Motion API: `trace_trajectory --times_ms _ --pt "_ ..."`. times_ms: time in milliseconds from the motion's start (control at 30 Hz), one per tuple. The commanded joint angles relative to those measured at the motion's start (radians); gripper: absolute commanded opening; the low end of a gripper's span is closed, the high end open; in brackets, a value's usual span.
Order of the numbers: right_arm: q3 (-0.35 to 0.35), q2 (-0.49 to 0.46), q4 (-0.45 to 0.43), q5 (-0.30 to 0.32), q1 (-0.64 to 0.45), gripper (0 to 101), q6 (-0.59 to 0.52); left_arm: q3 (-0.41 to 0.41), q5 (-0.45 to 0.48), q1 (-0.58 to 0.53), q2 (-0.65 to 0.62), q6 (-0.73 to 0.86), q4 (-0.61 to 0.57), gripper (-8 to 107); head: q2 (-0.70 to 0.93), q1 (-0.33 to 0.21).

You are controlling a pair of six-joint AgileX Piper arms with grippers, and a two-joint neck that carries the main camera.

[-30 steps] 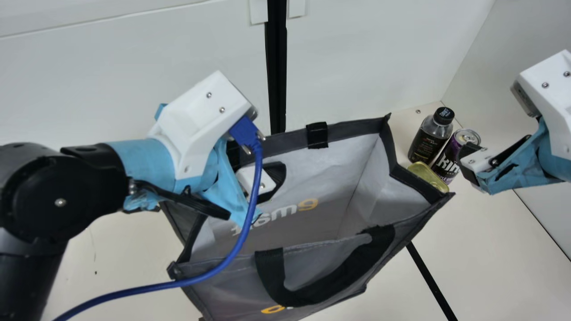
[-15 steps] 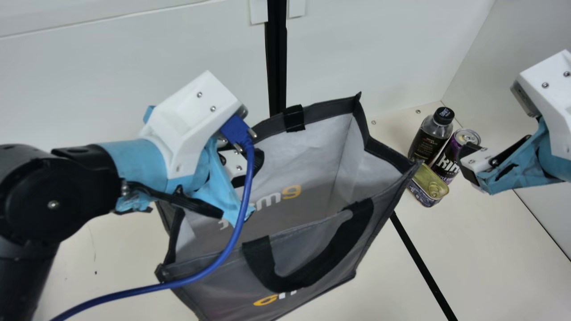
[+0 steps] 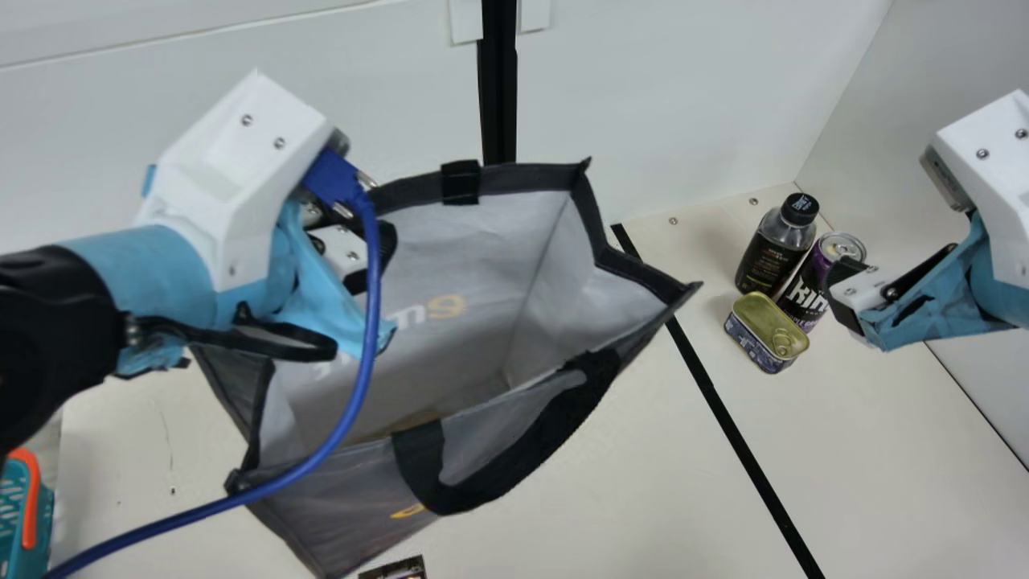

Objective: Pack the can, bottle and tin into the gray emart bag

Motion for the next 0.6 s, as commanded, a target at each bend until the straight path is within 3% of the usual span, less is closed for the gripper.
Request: trace_trajectory --times_ms 0,367,567 --pt "0.000 0.000 0.000 0.000 0.000 91 0.000 -0.001 -0.002 0.003 -0.008 -0.019 0.027 10 -0.001 -0.024" --pt "0.000 0.000 0.000 0.000 0.000 91 0.000 0.021 -0.002 0.007 -0.075 -0.132 0.223 10 -0.001 -0.024" --pt "0.000 0.000 0.000 0.000 0.000 91 0.000 0.088 -0.021 -0.006 -0.128 -0.200 0.360 10 -0.001 -0.024"
